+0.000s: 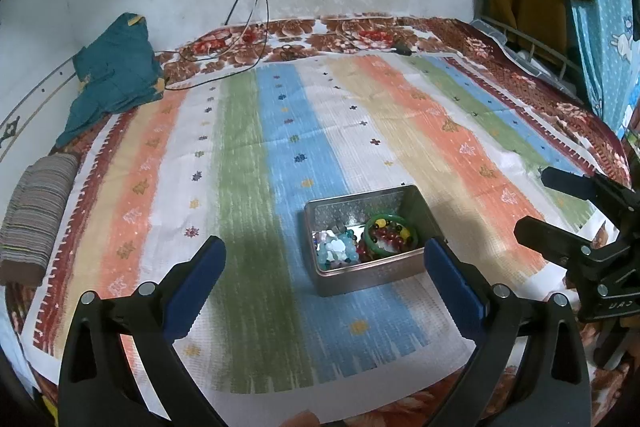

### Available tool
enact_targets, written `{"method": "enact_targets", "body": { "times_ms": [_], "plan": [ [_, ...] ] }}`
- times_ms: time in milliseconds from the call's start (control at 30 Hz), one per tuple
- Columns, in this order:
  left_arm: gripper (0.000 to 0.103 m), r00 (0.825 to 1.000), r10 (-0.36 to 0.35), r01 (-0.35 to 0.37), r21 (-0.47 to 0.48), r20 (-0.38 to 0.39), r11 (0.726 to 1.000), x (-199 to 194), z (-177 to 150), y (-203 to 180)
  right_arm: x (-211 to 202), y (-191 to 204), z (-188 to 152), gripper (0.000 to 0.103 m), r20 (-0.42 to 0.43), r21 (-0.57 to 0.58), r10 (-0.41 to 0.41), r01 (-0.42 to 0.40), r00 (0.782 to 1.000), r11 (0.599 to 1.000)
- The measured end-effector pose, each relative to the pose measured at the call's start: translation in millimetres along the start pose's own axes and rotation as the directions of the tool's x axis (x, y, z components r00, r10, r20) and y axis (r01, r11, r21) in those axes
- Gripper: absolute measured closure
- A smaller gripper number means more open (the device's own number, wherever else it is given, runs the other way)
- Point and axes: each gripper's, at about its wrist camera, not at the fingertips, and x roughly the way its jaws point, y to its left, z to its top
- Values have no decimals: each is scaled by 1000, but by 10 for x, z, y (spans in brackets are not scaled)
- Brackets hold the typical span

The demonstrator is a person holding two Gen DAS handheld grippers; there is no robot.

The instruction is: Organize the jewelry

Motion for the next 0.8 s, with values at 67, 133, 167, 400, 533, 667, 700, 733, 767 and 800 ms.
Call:
{"method": "enact_targets", "body": {
  "times_ms": [67, 133, 167, 400, 533, 667, 700, 733, 767, 800],
  "plan": [
    [6, 1000, 10, -10, 6, 3, 1000, -6, 14, -4, 0, -4, 0, 7, 0, 1, 0, 0, 1000, 1000],
    [6, 1000, 13, -13, 13, 6, 1000, -12, 27, -4, -1, -2, 1, 7, -2, 1, 0, 0, 1000, 1000],
    [6, 1000, 11, -11, 16, 7, 1000, -19, 35, -2, 1, -4, 0, 7, -2, 0, 0, 0, 1000, 1000],
    [6, 1000, -7, 6, 13, 30, 1000, -56, 29, 4, 9, 6, -5, 7, -8, 2, -4, 4, 1000, 1000],
    [6, 999, -12, 12, 6, 30, 1000, -46, 31, 15, 11, 4, -3, 7, -9, 2, -4, 4, 1000, 1000],
    [6, 1000, -10, 9, 24, 29, 1000, -39, 17, -35, 7, 10, -5, 7, -10, 0, -4, 4, 1000, 1000],
    [6, 1000, -9, 9, 28, 28, 1000, -32, 20, -40, 7, 8, -4, 7, -10, 0, -4, 4, 1000, 1000],
    [6, 1000, -7, 7, 29, 27, 1000, -34, 15, -47, 10, 5, -4, 7, -11, 1, -3, 3, 1000, 1000],
    [6, 1000, -4, 3, 31, 27, 1000, -31, 14, -47, 14, 4, -6, 7, -12, 3, 1, -1, 1000, 1000],
    [6, 1000, -2, 2, 32, 29, 999, -36, 6, -49, 17, 2, -8, 7, -12, 5, 4, -4, 1000, 1000]
  ]
}}
